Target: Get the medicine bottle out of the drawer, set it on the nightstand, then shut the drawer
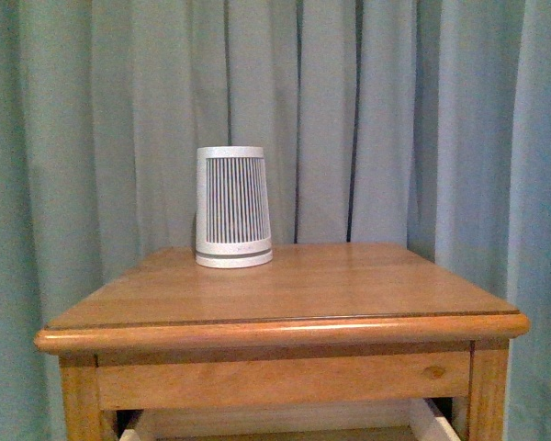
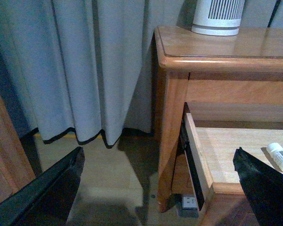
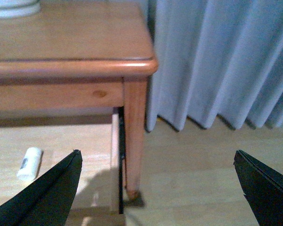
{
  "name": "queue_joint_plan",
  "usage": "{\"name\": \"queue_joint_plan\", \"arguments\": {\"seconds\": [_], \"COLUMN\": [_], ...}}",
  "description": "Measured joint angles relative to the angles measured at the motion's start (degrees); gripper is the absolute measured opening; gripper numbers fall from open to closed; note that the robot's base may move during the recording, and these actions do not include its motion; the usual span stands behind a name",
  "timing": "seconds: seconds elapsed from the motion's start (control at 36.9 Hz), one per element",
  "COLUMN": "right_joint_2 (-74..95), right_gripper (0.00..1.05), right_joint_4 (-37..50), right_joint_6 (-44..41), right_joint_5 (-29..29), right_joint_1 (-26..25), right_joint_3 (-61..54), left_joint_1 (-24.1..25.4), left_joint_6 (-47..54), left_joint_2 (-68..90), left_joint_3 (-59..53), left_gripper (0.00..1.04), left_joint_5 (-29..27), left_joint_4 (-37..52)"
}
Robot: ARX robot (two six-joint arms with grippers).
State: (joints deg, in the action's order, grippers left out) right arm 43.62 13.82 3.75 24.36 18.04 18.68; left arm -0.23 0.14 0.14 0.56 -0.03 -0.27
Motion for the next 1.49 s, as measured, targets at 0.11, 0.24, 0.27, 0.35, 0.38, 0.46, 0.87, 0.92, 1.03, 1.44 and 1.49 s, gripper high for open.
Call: {"name": "queue_joint_plan", "arguments": {"seconds": [0.11, 0.24, 0.27, 0.35, 0.38, 0.46, 0.87, 0.92, 1.03, 1.44, 1.49], "right_joint_2": [13.0, 24.8, 26.4, 32.8, 34.2, 39.9, 63.0, 64.8, 69.0, 81.3, 82.8], "right_gripper": [0.98, 0.98, 0.98, 0.98, 0.98, 0.98, 0.98, 0.98, 0.98, 0.98, 0.98], "right_joint_4": [-5.4, -7.5, -7.4, -5.2, -4.6, -3.7, -0.8, -0.8, -0.7, -1.1, -1.1], "right_joint_6": [3.5, 5.6, 5.7, 5.7, 5.7, 6.0, 8.8, 9.1, 10.1, 14.6, 15.0], "right_joint_5": [-1.1, -1.6, -1.7, -1.5, -1.5, -1.7, -3.2, -3.2, -3.8, -4.3, -4.5], "right_joint_1": [2.4, 5.7, 6.2, 7.6, 7.8, 8.3, 10.1, 10.3, 10.6, 12.5, 12.6], "right_joint_3": [8.2, 15.0, 15.9, 18.7, 19.4, 22.4, 38.1, 39.5, 42.8, 51.9, 53.4], "left_joint_1": [0.0, 0.0, 0.0, 0.0, 0.0, 0.0, 0.0, 0.0, 0.0, 0.0, 0.0], "left_joint_6": [0.0, 0.0, 0.0, 0.0, 0.0, 0.0, 0.0, 0.0, 0.0, 0.0, 0.0], "left_joint_2": [0.0, 0.0, 0.0, 0.0, 0.0, 0.0, 0.0, 0.0, 0.0, 0.0, 0.0], "left_joint_3": [0.0, 0.0, 0.0, 0.0, 0.0, 0.0, 0.0, 0.0, 0.0, 0.0, 0.0], "left_gripper": [0.98, 0.98, 0.98, 0.98, 0.98, 0.98, 0.98, 0.98, 0.98, 0.98, 0.98], "left_joint_5": [0.0, 0.0, 0.0, 0.0, 0.0, 0.0, 0.0, 0.0, 0.0, 0.0, 0.0], "left_joint_4": [0.0, 0.0, 0.0, 0.0, 0.0, 0.0, 0.0, 0.0, 0.0, 0.0, 0.0]}}
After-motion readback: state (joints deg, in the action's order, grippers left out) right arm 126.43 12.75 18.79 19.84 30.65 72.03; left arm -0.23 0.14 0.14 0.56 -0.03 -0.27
